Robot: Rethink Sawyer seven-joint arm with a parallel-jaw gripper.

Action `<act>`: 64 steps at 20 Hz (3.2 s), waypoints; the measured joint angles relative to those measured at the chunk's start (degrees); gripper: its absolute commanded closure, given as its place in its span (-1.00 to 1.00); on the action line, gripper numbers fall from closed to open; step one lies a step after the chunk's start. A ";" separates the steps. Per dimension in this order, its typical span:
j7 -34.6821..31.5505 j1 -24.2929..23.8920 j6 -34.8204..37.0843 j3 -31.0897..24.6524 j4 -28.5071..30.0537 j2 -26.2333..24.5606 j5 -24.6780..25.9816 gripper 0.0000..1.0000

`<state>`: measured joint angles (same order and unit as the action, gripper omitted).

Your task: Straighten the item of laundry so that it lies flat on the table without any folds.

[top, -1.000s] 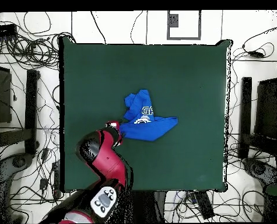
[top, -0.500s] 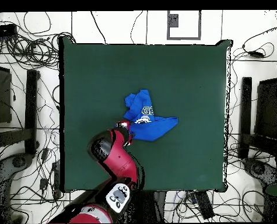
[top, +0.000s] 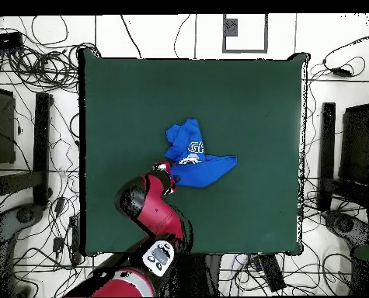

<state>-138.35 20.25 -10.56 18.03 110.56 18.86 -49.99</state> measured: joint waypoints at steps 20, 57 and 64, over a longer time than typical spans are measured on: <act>0.00 0.25 -0.64 -0.14 -0.01 -0.24 0.80 -1.00; 0.00 -0.71 -0.65 -0.51 0.00 -0.19 6.30 -1.00; -0.12 -1.10 -0.65 -1.27 0.08 0.13 6.20 -1.00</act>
<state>-138.46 19.15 -11.20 16.76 110.64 18.99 -43.79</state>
